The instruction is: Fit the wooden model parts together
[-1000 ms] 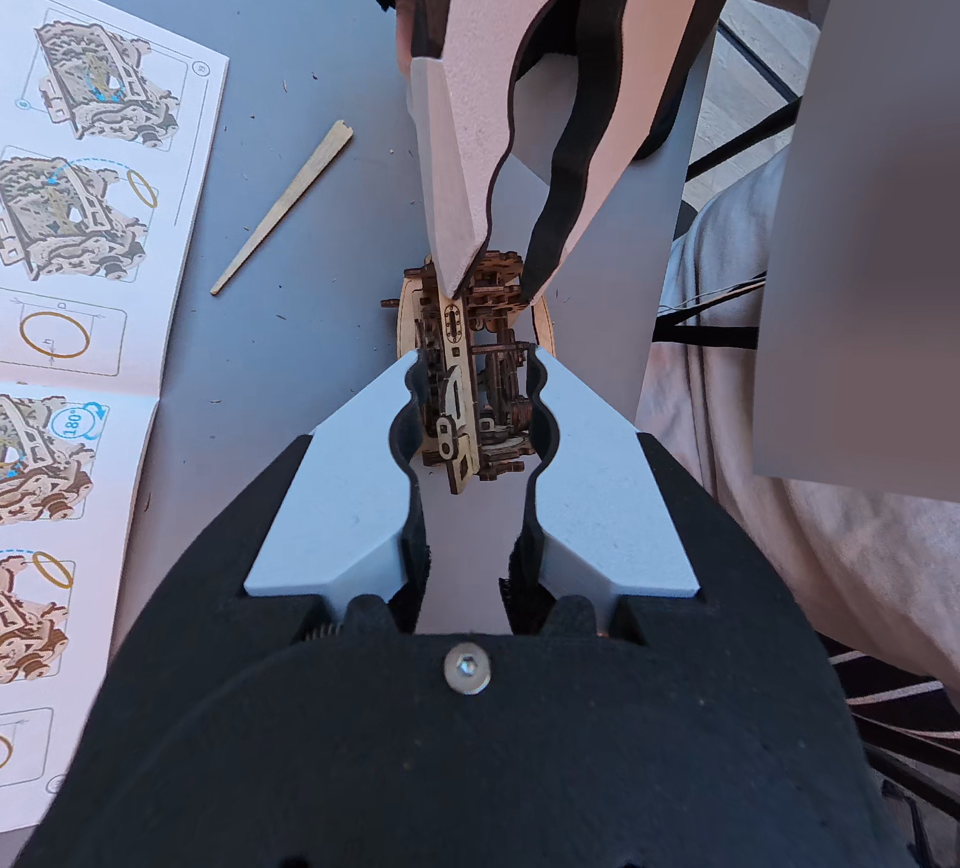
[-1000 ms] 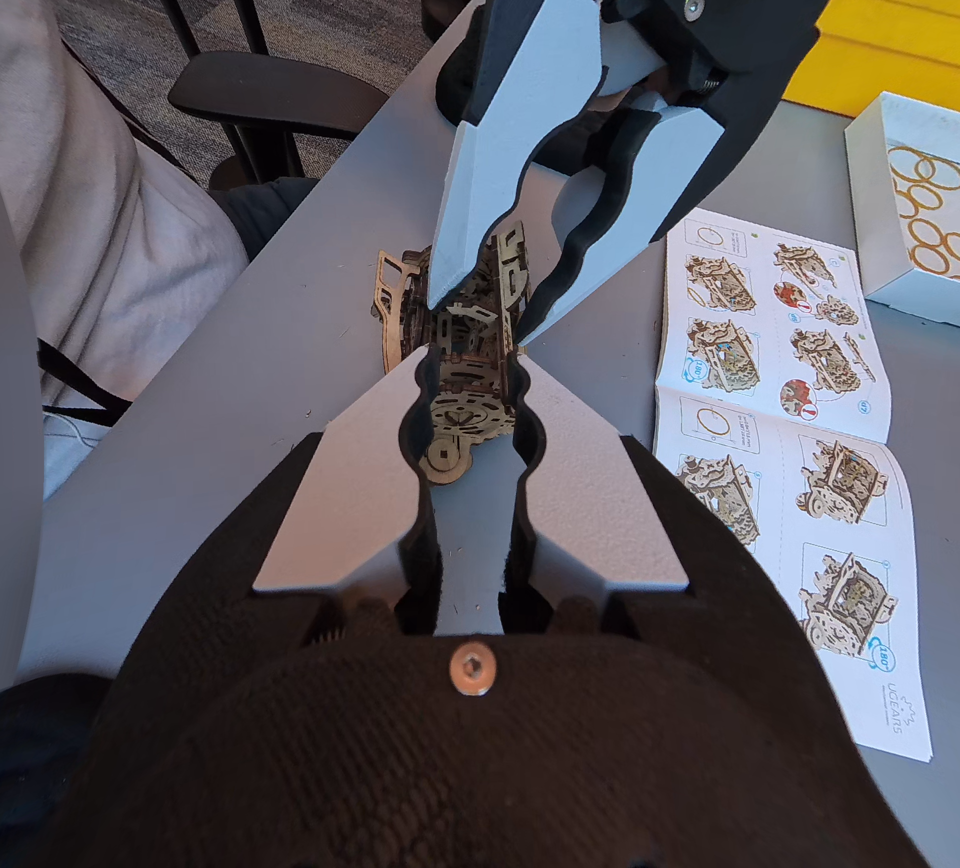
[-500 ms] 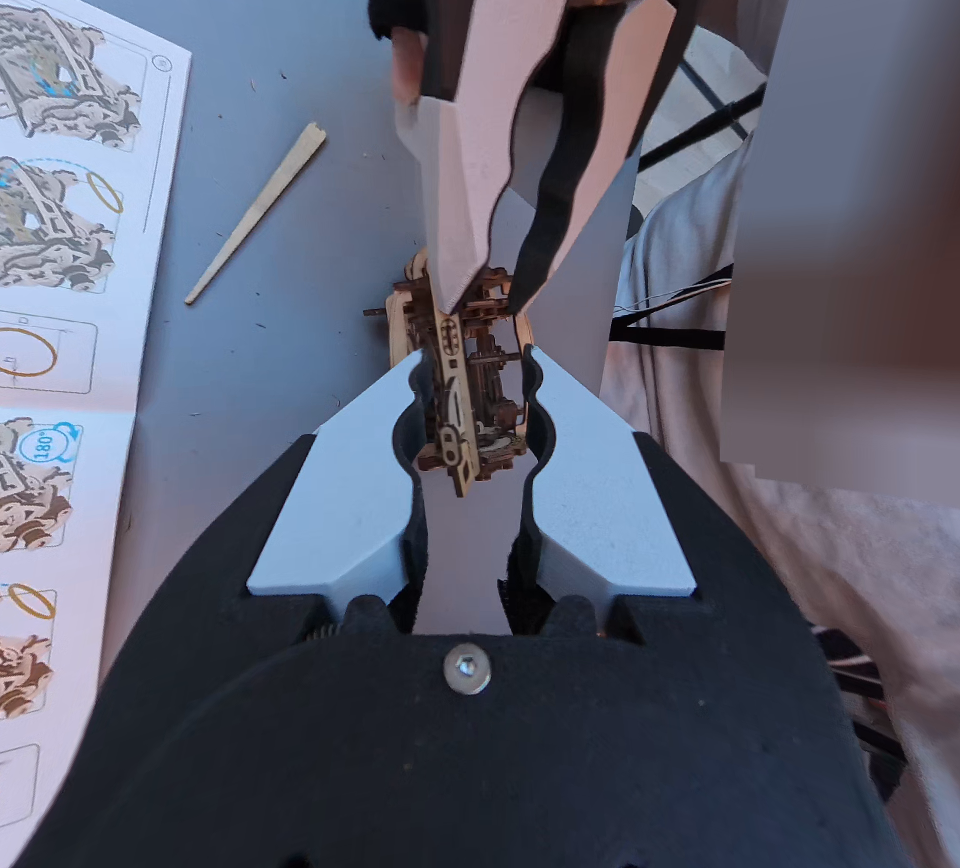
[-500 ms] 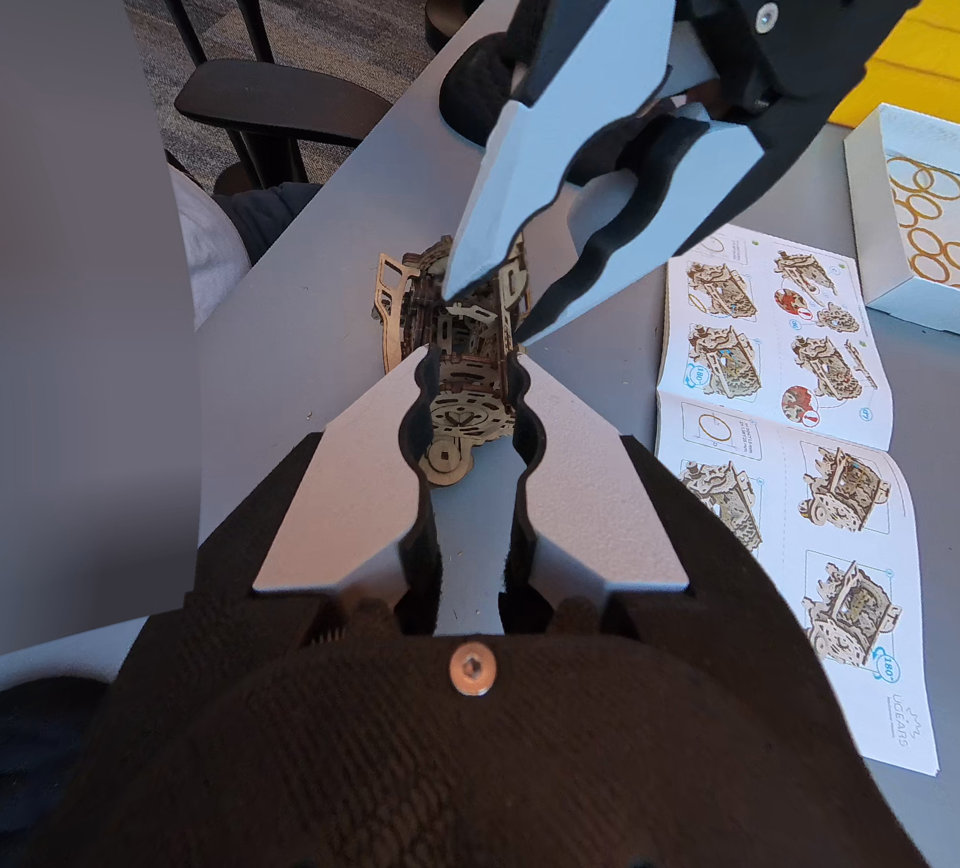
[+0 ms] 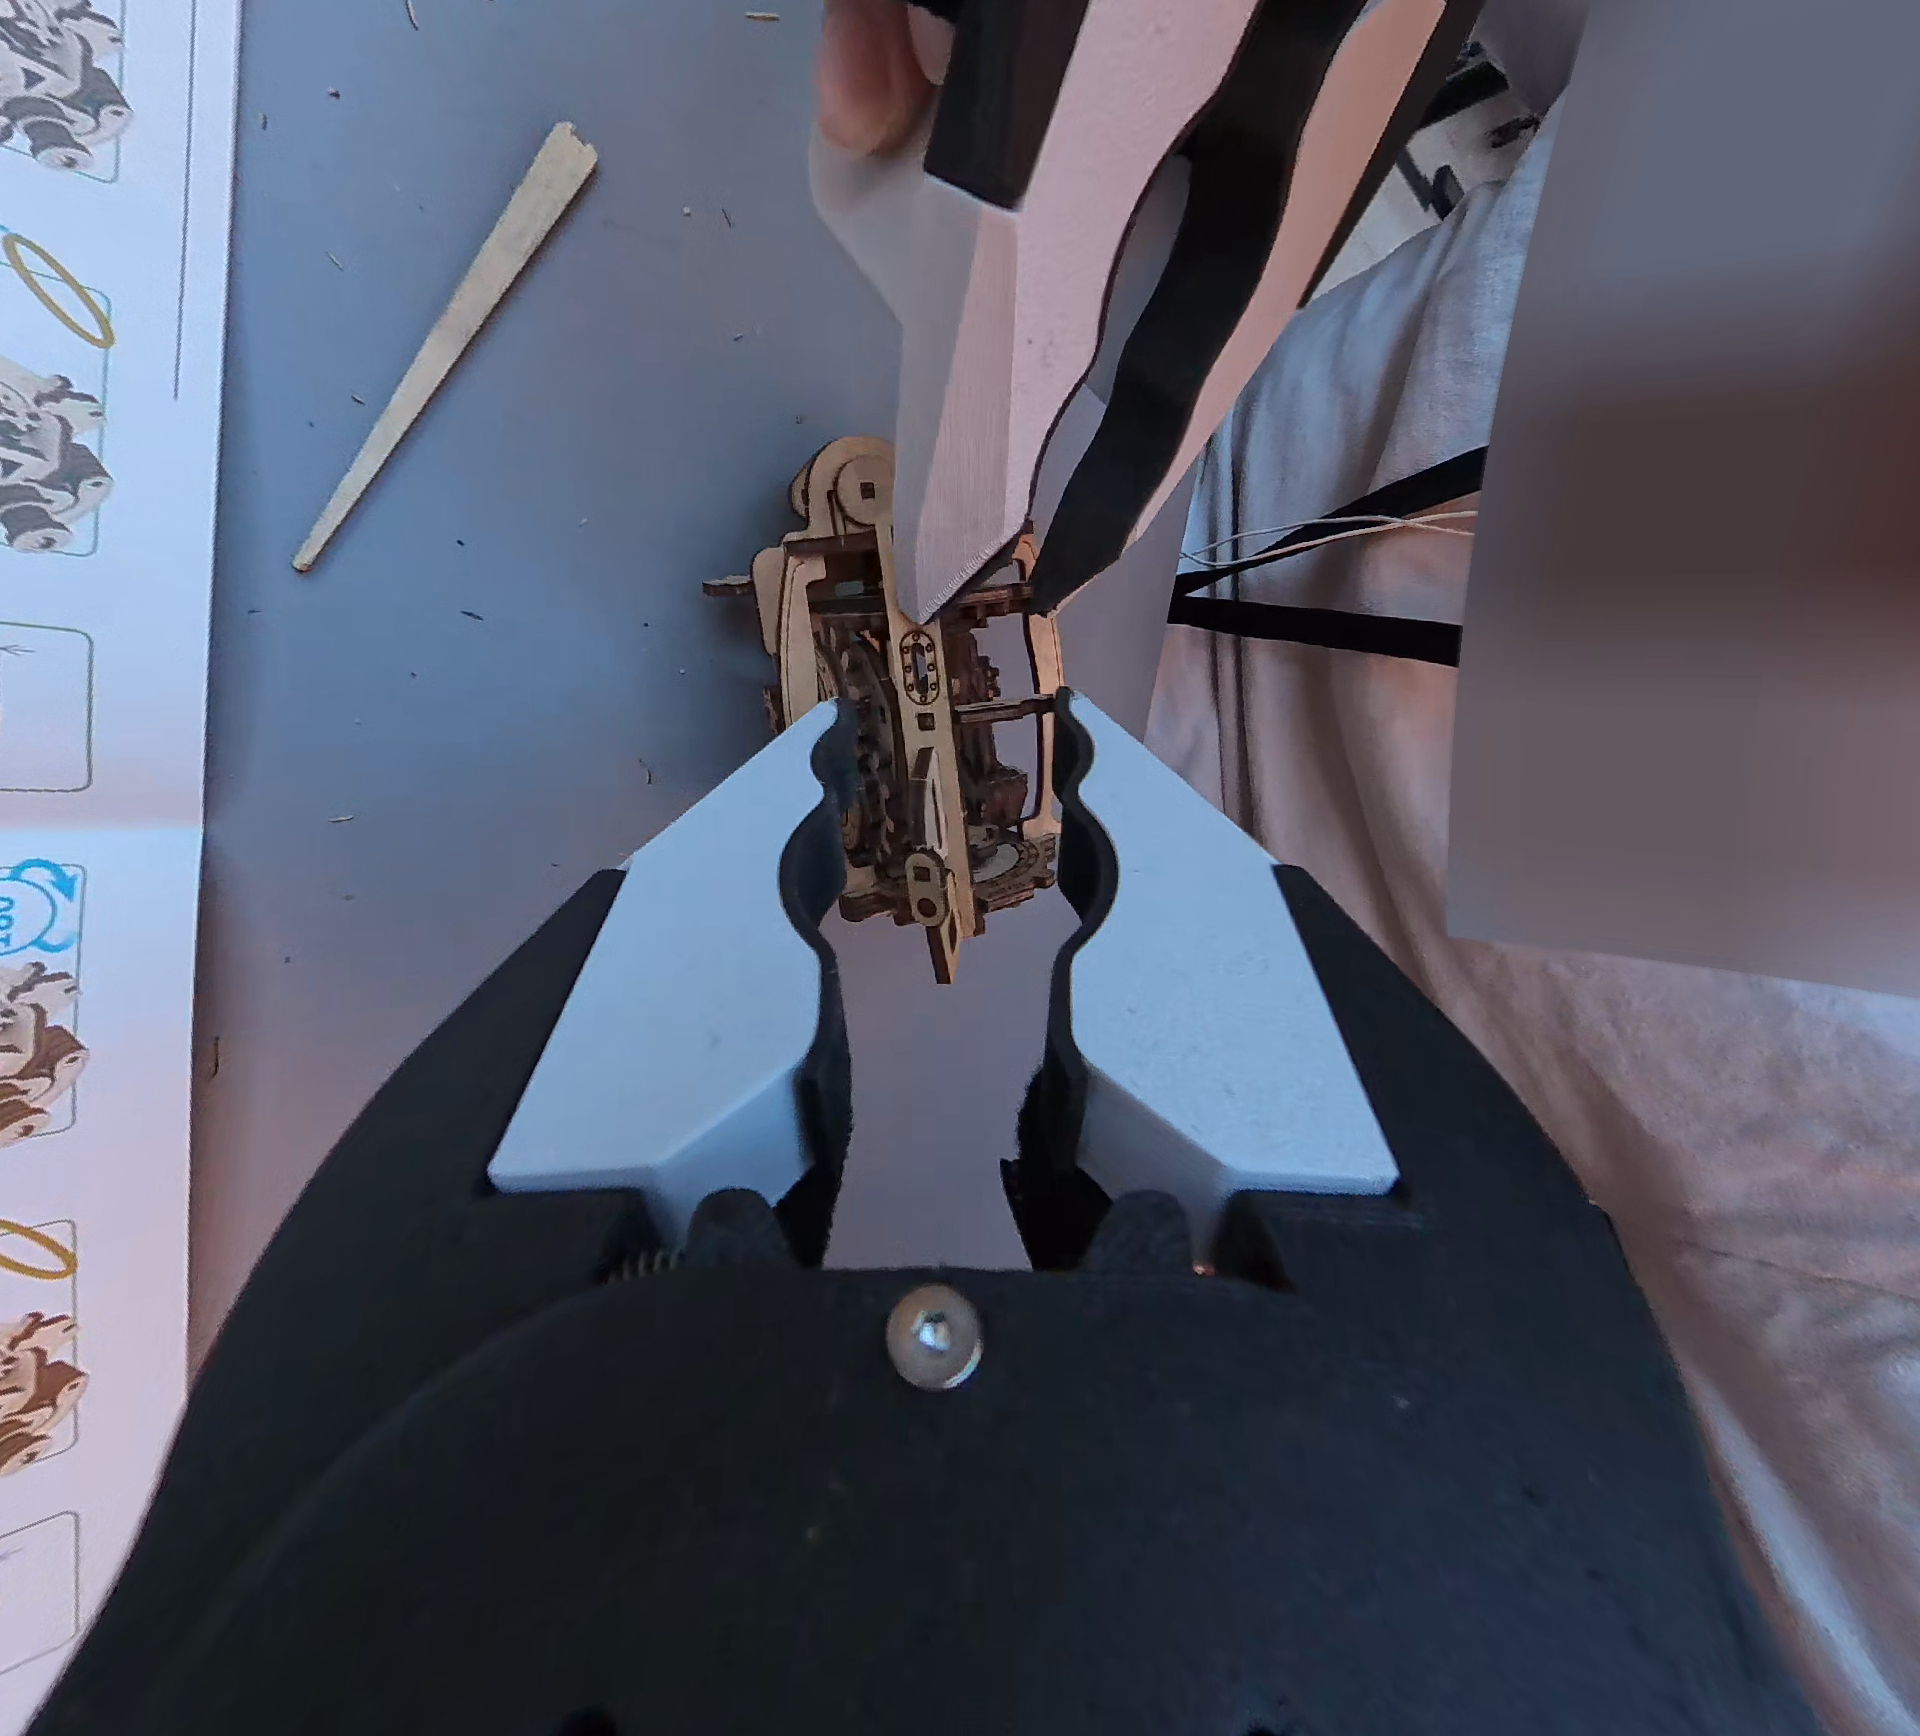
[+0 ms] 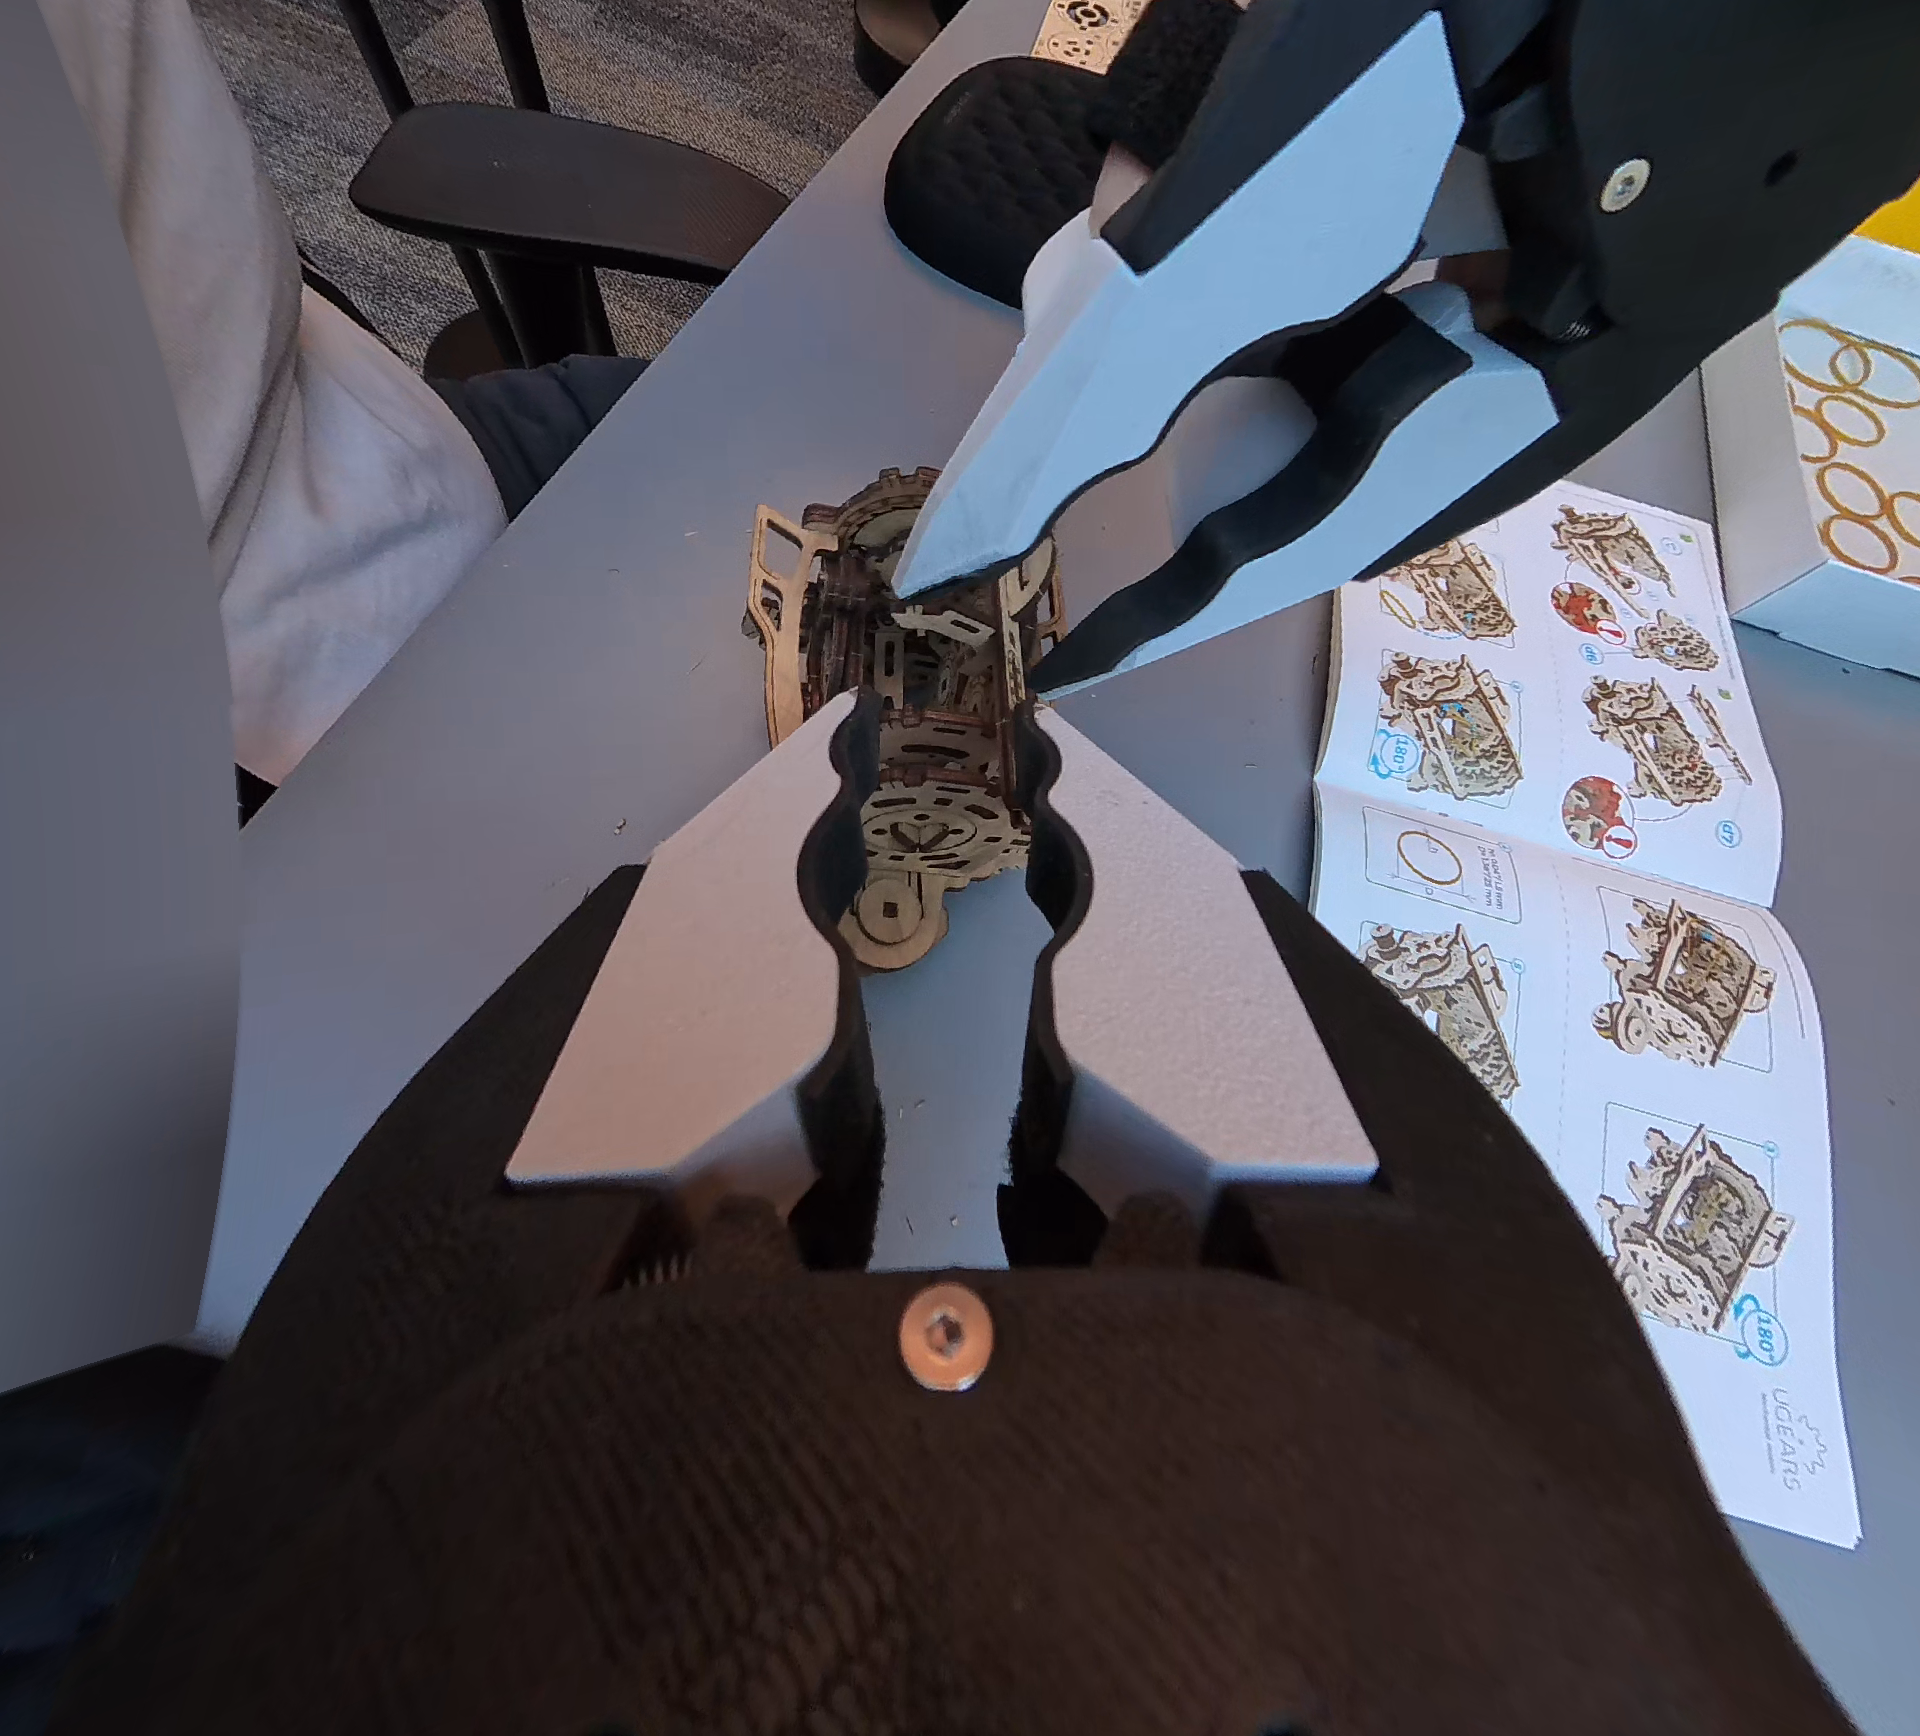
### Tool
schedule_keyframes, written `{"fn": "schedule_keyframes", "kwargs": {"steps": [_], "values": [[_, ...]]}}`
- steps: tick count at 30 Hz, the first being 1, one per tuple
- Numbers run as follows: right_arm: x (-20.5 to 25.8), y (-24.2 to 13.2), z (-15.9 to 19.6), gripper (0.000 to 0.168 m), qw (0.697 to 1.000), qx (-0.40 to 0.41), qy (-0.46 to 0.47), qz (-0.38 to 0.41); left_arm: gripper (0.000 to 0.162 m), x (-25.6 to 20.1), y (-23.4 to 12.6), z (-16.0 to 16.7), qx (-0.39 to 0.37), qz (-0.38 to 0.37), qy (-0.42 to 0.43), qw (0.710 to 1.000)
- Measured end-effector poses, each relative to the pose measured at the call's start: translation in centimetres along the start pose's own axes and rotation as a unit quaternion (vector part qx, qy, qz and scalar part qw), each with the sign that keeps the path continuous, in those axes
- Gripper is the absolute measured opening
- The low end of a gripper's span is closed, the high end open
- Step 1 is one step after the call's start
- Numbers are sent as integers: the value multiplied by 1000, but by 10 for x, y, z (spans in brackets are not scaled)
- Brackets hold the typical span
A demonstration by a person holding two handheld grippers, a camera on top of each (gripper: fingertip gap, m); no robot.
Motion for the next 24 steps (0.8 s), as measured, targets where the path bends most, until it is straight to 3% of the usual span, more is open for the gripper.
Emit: {"fn": "schedule_keyframes", "kwargs": {"steps": [8,15,24], "values": [[0,0,0,25,1000,2,-3,3,33,6,-3,1,-4,38,-8,999],[-1,1,0,25,1000,1,-4,3,26,3,-5,-1,-17,26,16,999],[-1,1,0,25,1000,2,-6,2,30,6,-1,1,0,28,7,1000]]}}
Point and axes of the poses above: each gripper's, where its closed fingertips meet, y out along the fingers, z out of its underside, x = y × z across the jaws, the point moved 9 cm from there along -y, back along the fingers, and after that the axes turned 12 degrees about x, right-handed, at the moved point
